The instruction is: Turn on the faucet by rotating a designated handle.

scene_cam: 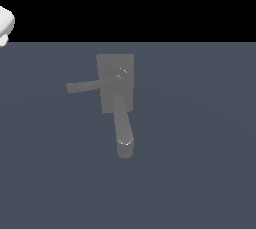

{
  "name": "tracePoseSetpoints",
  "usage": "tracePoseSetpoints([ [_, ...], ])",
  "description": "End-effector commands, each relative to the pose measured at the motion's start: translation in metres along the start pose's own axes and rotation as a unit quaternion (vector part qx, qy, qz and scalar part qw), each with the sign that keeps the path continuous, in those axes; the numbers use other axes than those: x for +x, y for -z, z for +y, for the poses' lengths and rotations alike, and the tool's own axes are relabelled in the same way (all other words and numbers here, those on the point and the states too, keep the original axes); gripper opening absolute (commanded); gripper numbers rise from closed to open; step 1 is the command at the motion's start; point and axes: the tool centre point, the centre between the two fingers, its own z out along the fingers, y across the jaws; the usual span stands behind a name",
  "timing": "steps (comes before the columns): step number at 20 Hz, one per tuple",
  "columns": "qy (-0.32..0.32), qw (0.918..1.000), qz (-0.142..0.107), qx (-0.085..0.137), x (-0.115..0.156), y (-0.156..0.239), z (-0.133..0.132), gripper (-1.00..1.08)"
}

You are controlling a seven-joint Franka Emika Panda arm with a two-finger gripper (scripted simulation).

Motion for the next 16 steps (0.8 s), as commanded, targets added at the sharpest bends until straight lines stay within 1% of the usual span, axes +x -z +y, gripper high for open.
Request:
tracePoseSetpoints([
  [1,0.029,0.9986,0.044,-0.004,0.025,0.016,-0.023,-1.0],
  [5,0.074,0.9912,0.11,-0.004,0.058,0.044,-0.062,-1.0],
  [9,0.11,0.9803,0.164,0.001,0.08,0.07,-0.099,-1.0],
  [13,0.136,0.9692,0.205,0.008,0.095,0.091,-0.128,-1.0],
  [16,0.151,0.9622,0.226,0.013,0.101,0.103,-0.145,-1.0],
])
